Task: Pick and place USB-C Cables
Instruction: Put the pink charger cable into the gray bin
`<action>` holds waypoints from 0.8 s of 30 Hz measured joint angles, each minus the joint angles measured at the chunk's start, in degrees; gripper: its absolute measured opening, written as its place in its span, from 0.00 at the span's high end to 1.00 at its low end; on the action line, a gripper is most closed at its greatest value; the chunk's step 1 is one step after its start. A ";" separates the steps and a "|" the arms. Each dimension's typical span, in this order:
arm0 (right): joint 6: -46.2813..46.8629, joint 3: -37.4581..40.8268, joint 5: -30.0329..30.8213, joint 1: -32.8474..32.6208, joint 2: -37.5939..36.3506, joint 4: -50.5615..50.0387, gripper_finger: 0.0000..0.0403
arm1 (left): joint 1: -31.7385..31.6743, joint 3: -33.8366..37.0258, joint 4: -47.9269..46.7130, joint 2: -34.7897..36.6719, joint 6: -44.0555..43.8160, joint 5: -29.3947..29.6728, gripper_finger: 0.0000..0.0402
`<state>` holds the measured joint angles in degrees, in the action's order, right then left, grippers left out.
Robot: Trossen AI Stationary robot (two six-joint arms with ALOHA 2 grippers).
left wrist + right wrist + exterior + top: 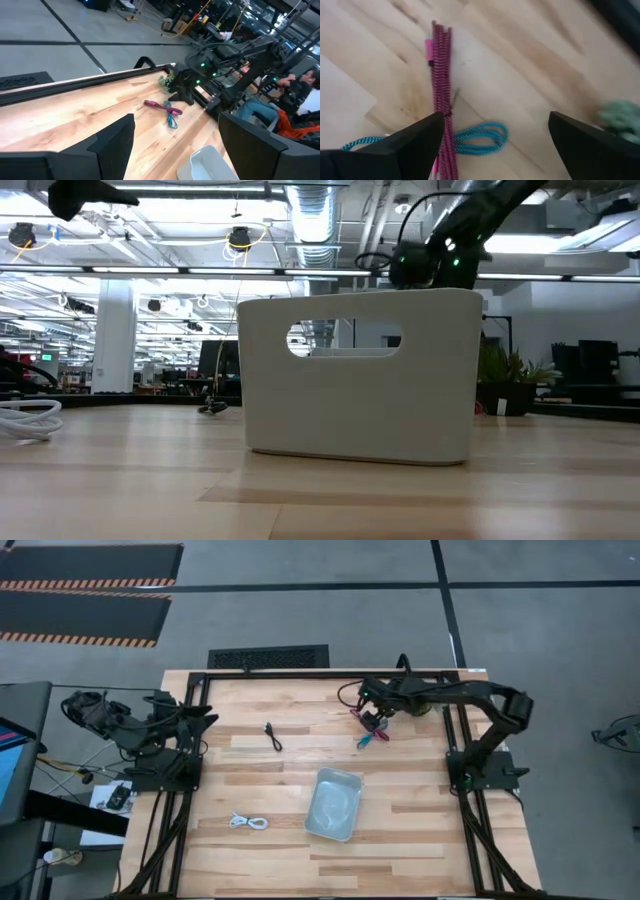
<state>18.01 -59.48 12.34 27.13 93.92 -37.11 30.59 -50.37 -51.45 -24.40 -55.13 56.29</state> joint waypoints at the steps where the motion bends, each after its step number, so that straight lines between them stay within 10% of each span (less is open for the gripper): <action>1: -0.51 -0.01 -1.52 0.07 0.93 0.58 0.07 | 0.00 0.00 -0.13 0.00 0.00 0.02 0.32; 14: -1.98 -0.14 -4.62 0.03 9.46 3.38 0.12 | 0.00 0.00 -0.34 0.00 0.39 0.57 0.32; 24: -1.98 -0.01 -4.07 0.02 9.13 3.92 0.51 | 0.00 0.00 -0.69 0.00 0.39 1.81 0.32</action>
<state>16.04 -59.48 8.27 27.14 103.04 -33.20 30.59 -50.37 -52.14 -24.40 -54.75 58.10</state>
